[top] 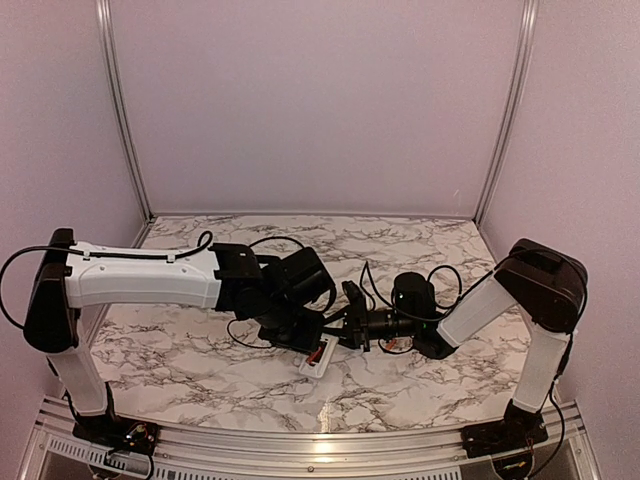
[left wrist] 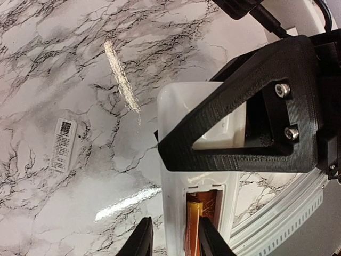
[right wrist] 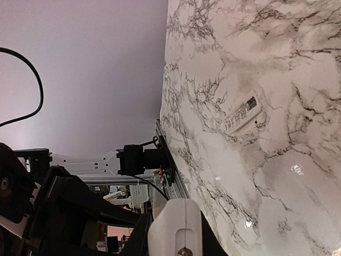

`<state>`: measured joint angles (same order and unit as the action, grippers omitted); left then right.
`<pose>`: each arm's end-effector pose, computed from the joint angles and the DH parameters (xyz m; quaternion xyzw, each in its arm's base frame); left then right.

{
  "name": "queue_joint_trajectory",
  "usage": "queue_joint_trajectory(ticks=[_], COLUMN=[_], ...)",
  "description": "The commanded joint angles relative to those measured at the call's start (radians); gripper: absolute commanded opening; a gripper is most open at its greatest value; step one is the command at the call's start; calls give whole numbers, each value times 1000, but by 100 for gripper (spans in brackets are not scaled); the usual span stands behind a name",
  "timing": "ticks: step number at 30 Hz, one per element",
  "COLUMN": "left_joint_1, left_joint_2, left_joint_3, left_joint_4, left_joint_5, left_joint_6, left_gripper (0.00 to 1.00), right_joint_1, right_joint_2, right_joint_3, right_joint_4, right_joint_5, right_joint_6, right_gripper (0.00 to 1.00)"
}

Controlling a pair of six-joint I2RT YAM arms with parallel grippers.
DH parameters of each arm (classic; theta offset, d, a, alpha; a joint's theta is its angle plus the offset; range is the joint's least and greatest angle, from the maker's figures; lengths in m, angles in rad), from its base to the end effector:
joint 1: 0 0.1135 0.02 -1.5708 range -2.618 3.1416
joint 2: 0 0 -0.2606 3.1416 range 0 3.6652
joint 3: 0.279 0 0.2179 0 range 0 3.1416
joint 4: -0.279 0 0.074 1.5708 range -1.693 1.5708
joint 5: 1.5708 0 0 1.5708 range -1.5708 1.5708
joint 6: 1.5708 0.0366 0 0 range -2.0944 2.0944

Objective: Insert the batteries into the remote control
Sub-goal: Place the battery in the battery compartment, then load the battery into the battery compartment.

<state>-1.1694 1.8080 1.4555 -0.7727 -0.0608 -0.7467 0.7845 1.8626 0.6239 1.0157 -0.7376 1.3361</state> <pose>0.1373 -0.3178 0.2511 0.1979 0.9545 -0.1636 0.1513 0.2081 0.2425 0.1623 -0.0180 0.7626 0.6455 0.0386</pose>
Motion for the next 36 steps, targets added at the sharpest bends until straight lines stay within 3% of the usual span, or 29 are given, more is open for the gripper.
queue_joint_trajectory(ticks=[1,15,18,21,25,31,33,34,36], left_joint_1=[6,-9,-15,-43,-47,-47,-47,-46,-47], left_joint_2=[-75,-172,-295,-479,-667,-717,-736,-746,-765], left_joint_3=[1,-110,-222,-386,-542,-515,-526,-535,-565], left_joint_4=[-38,17,139,375,565,547,569,588,645], left_joint_5=[-66,21,16,-35,-54,-65,-76,-64,-71], left_joint_6=[23,128,222,398,593,815,857,879,867], left_gripper=[31,36,34,34,50,63,91,98,99], right_joint_1=[10,10,10,10,10,10,11,10,10], right_joint_2=[-10,-21,-25,-30,-52,-91,-104,-115,-127], right_joint_3=[12,9,10,10,8,18,25,30,40], right_joint_4=[32,27,14,4,-43,-131,-157,-184,-229], right_joint_5=[-21,-30,-41,-65,-92,-143,-160,-167,-179], right_joint_6=[2,-1,-10,-19,-47,-96,-111,-124,-151], right_gripper=[0,0,0,0,0,0,0,0,0])
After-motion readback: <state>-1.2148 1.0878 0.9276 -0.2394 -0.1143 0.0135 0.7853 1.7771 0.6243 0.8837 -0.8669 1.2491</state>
